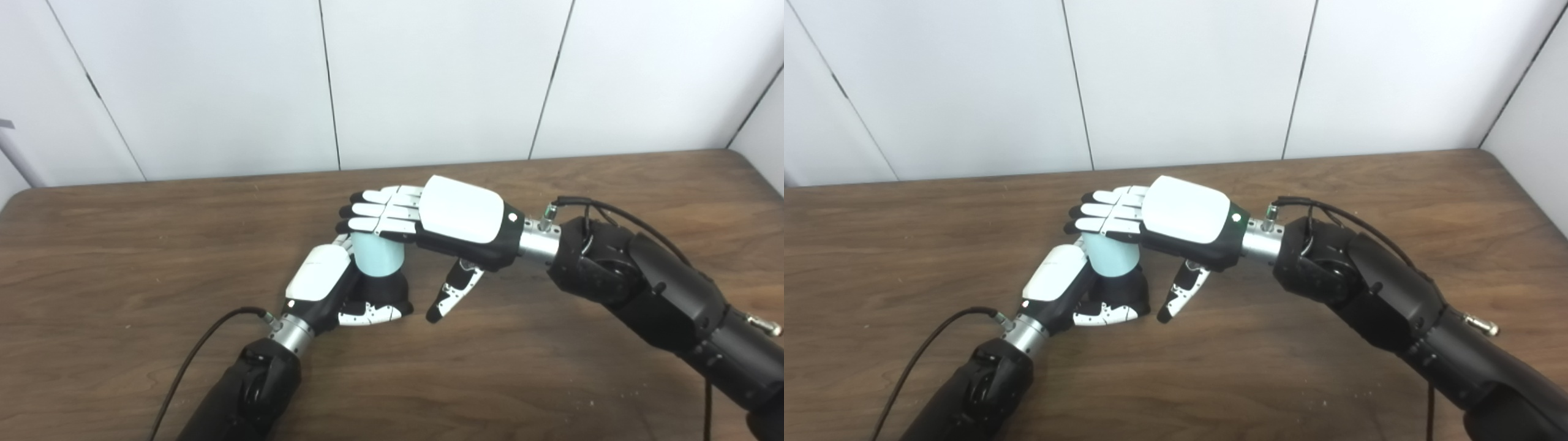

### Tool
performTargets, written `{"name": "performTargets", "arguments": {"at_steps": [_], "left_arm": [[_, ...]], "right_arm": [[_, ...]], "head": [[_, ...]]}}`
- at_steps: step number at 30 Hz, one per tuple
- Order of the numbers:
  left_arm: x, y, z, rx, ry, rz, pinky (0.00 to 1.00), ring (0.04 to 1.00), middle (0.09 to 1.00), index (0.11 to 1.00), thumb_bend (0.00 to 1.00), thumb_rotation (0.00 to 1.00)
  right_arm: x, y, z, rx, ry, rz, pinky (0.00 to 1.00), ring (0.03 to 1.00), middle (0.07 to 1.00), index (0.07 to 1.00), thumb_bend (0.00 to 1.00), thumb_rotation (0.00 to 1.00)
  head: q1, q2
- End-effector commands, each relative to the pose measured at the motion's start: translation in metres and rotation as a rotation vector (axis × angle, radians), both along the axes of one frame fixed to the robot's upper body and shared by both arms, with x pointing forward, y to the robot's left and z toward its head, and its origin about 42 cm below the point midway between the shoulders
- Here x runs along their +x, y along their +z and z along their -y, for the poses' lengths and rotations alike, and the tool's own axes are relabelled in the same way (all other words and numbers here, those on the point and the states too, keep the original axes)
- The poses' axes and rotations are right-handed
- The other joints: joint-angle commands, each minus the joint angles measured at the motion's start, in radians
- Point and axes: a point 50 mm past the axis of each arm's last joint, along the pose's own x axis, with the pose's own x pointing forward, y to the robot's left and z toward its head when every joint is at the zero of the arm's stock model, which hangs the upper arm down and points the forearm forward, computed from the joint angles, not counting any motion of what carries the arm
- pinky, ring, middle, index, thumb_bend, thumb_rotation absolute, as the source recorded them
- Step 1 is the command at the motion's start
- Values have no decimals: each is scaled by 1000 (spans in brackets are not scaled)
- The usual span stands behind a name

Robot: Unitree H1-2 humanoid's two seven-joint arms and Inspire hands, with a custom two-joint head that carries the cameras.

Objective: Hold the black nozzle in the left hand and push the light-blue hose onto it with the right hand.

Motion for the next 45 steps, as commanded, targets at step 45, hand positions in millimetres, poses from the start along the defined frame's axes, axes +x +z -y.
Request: {"name": "performTargets", "arguments": {"at_steps": [45], "left_arm": [[-49,-66,-12,68,13,-224,1000,959,889,545,548,638]], "right_arm": [[-15,-33,16,-13,-15,-9,944,979,978,970,749,112]], "head": [[6,5]]}}
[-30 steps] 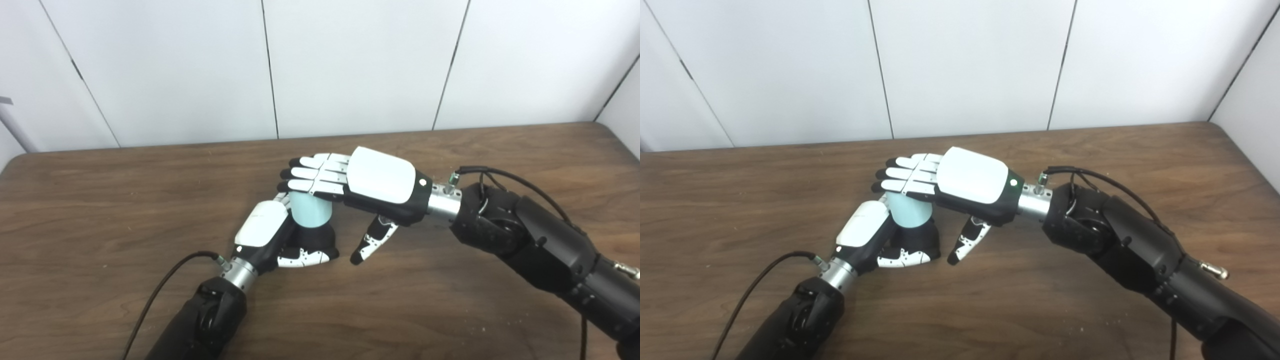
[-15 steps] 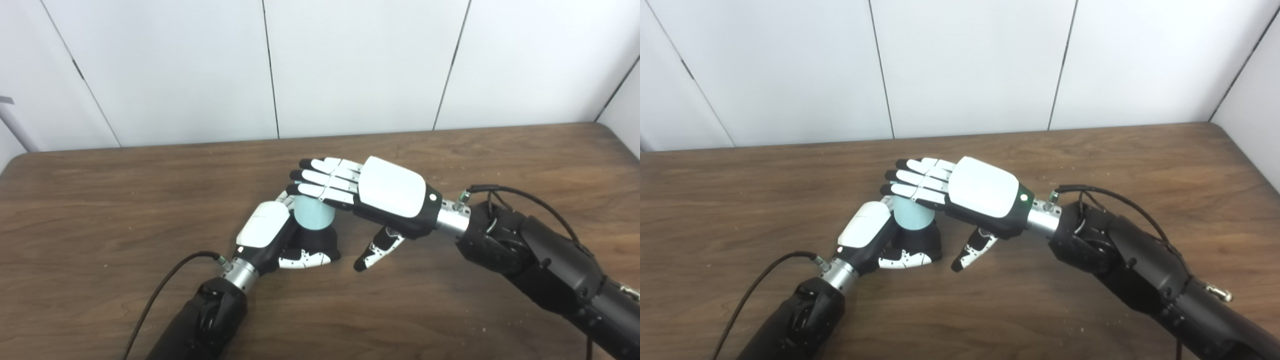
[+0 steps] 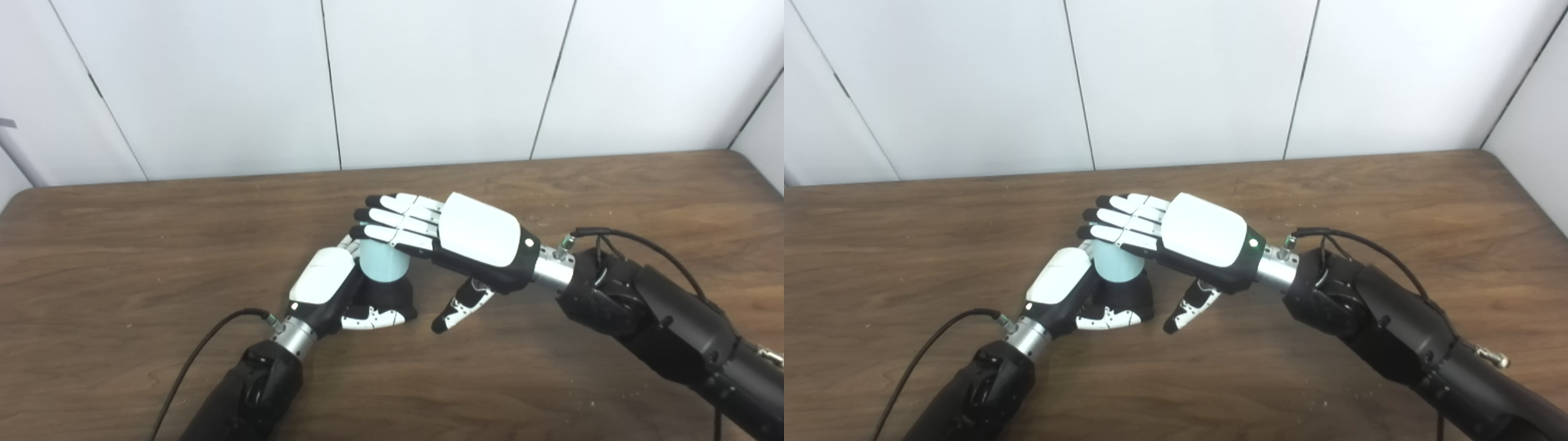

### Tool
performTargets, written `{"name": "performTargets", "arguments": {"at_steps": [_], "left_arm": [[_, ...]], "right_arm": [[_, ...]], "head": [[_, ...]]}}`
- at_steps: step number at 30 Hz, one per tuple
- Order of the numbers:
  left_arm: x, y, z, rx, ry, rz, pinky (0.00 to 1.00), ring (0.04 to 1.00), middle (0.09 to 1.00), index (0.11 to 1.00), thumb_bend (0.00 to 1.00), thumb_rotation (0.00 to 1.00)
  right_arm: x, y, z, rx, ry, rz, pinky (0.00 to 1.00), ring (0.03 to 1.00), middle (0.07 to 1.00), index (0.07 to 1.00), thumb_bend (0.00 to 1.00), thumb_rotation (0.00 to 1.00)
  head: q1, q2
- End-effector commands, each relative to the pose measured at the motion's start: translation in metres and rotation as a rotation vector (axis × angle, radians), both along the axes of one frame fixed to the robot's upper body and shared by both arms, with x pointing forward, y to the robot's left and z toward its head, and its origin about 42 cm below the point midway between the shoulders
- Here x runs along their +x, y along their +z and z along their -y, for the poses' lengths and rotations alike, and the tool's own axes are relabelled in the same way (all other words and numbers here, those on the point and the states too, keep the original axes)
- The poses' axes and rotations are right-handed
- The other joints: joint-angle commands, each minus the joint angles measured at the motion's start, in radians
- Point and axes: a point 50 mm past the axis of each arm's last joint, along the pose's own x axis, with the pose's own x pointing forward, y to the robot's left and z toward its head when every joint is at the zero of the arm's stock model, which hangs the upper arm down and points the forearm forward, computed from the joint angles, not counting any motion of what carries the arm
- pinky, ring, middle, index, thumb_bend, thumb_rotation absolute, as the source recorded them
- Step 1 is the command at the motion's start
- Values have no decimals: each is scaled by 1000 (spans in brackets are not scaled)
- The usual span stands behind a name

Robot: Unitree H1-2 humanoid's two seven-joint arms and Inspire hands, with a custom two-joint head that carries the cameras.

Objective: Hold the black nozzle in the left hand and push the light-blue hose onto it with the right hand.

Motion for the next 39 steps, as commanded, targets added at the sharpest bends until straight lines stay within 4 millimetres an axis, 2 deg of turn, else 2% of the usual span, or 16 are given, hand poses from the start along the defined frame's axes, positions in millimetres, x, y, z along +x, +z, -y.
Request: {"name": "performTargets", "arguments": {"at_steps": [1,11,19,39], "left_arm": [[-45,-65,-12,58,28,-203,1000,959,889,545,548,638],[-45,-63,-11,53,36,-208,1000,959,889,545,546,637],[-45,-63,-12,51,42,-213,1000,959,889,546,546,637],[-47,-63,-13,55,40,-217,1000,965,893,548,544,634]], "right_arm": [[1,-8,4,-105,18,-29,944,978,977,969,749,112],[6,-4,-3,-154,51,-58,901,958,953,945,750,111],[6,-3,-1,-186,59,-91,878,952,945,923,749,112],[-2,-9,3,-186,66,-81,908,950,941,913,744,112]], "head": [[0,0],[2,2],[2,4],[-1,9]]}}
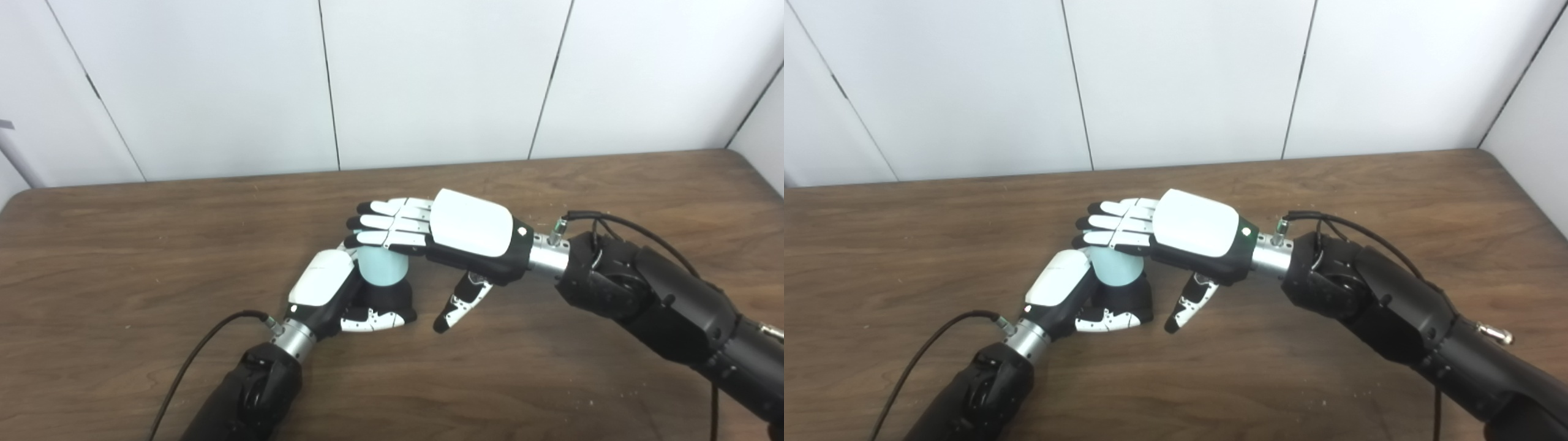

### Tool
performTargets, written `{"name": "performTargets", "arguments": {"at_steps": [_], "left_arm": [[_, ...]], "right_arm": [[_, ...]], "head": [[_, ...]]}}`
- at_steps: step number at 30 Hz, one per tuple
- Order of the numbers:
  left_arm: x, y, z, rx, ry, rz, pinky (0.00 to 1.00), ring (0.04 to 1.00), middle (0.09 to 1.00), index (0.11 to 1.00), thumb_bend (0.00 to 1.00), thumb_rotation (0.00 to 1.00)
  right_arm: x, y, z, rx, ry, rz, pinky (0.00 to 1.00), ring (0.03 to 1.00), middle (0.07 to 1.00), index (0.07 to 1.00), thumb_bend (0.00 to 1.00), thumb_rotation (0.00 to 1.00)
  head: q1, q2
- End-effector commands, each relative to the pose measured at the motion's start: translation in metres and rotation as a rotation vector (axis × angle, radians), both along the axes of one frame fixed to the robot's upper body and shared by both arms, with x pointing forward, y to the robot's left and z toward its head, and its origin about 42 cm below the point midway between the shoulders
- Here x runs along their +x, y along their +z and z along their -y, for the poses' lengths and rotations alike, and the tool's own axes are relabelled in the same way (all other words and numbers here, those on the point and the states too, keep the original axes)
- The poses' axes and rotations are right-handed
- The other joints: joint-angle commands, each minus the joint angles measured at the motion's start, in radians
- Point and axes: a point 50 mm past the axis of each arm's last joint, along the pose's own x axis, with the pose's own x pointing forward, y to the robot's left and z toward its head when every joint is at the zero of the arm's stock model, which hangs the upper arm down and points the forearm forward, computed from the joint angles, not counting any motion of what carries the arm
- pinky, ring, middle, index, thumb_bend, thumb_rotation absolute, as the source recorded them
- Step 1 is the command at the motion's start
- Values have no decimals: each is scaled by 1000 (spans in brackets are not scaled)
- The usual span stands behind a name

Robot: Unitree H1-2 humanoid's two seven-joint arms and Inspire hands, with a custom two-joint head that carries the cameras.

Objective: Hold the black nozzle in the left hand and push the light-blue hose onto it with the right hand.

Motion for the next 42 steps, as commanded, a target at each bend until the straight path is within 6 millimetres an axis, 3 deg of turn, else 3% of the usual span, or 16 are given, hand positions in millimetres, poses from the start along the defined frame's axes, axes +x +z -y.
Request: {"name": "performTargets", "arguments": {"at_steps": [1,24,38,42], "left_arm": [[-44,-61,-11,58,22,-194,1000,965,893,548,544,634],[-44,-62,-13,58,12,-189,1000,964,894,546,543,631],[-44,-62,-11,69,17,-187,1000,964,892,546,543,630],[-44,-61,-11,73,20,-188,1000,964,891,544,543,630]], "right_arm": [[-9,-20,8,-123,15,-19,910,950,941,914,743,110],[-19,-37,18,-79,-23,61,959,984,971,942,731,111],[-16,-28,15,-98,-27,33,977,1000,999,945,736,108],[-15,-23,13,-101,-39,32,998,1000,1000,980,760,167]], "head": [[-1,1],[0,2],[0,4],[0,4]]}}
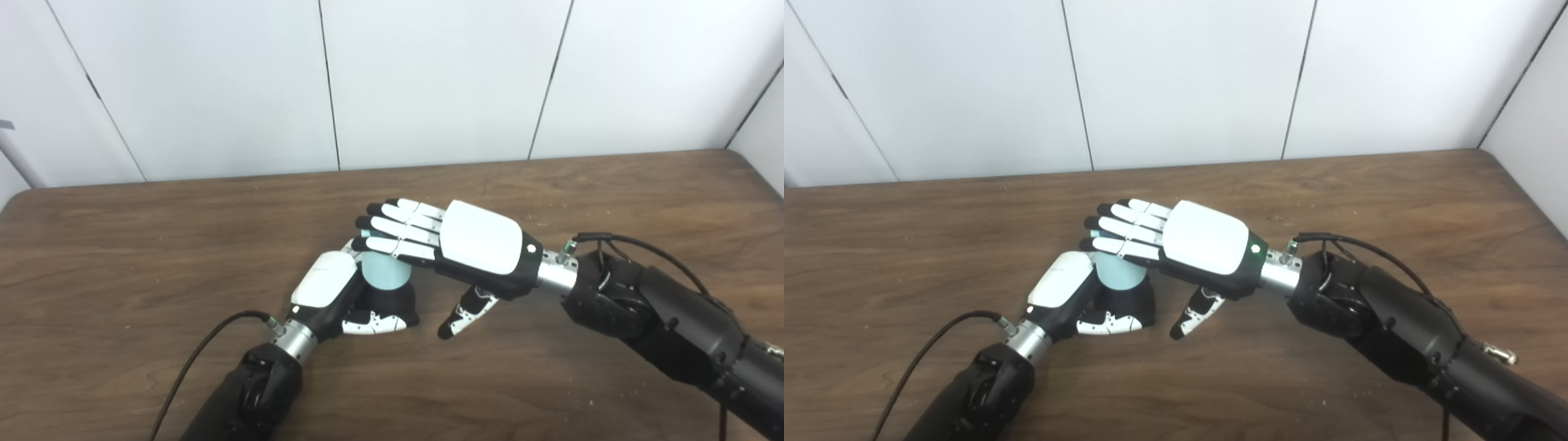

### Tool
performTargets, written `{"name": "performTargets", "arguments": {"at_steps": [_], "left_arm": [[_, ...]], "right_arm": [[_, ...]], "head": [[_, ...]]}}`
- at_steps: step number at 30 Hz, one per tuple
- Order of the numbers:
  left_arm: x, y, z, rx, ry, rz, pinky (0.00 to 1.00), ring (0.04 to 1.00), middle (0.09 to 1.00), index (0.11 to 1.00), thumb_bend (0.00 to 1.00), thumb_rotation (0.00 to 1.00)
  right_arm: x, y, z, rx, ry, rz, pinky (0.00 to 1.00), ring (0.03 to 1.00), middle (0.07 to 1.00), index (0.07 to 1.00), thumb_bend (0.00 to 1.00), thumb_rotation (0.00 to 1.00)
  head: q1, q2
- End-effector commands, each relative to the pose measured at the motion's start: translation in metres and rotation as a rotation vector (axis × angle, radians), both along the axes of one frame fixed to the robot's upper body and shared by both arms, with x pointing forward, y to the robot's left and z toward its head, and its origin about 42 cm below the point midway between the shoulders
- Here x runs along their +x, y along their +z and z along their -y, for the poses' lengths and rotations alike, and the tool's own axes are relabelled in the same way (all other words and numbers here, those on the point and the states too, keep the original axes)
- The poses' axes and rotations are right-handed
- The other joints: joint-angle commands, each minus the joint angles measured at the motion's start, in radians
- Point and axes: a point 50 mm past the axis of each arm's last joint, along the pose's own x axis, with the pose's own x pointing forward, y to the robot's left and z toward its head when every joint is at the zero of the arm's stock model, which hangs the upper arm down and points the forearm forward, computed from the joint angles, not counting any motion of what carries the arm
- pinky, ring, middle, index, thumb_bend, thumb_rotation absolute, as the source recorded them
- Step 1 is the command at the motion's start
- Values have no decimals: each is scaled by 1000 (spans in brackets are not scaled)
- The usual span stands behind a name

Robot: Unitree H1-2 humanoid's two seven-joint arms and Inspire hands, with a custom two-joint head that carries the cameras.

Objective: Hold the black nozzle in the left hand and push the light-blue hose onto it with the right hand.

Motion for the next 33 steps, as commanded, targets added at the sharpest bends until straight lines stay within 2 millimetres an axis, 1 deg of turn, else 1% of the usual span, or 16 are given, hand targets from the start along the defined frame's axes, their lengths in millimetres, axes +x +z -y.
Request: {"name": "performTargets", "arguments": {"at_steps": [1,2,6,11,14,17,22,27,33], "left_arm": [[-44,-61,-11,71,27,-187,1000,964,891,544,543,630],[-44,-61,-11,71,26,-187,1000,964,891,544,543,630],[-44,-61,-11,67,23,-187,1000,962,889,544,543,630],[-44,-62,-11,57,17,-187,1000,964,895,545,545,631],[-43,-62,-11,55,15,-186,1000,964,894,545,548,633],[-43,-62,-12,48,13,-184,1000,964,894,545,549,634],[-42,-62,-12,53,11,-182,1000,964,893,545,549,635],[-41,-62,-12,60,14,-178,1000,964,893,545,549,635],[-42,-61,-12,62,15,-178,1000,964,893,544,548,634]], "right_arm": [[-4,-11,3,-99,2,-36,999,1000,1000,983,762,172],[-4,-10,3,-98,0,-35,1000,1000,1000,993,766,199],[-4,-1,1,-61,-22,-20,1000,1000,1000,1000,796,250],[-4,10,3,56,-57,17,1000,1000,1000,1000,833,289],[-3,11,5,135,-82,31,1000,1000,1000,1000,869,317],[0,10,8,206,-113,40,1000,1000,1000,1000,853,322],[-1,17,6,302,-151,60,1000,1000,1000,1000,863,299],[1,18,8,340,-187,76,1000,1000,1000,1000,839,298],[0,15,9,333,-217,82,1000,1000,1000,1000,834,287]], "head": [[-1,1],[-1,1],[1,0],[1,0],[0,1],[0,1],[0,1],[3,-2],[4,-2]]}}
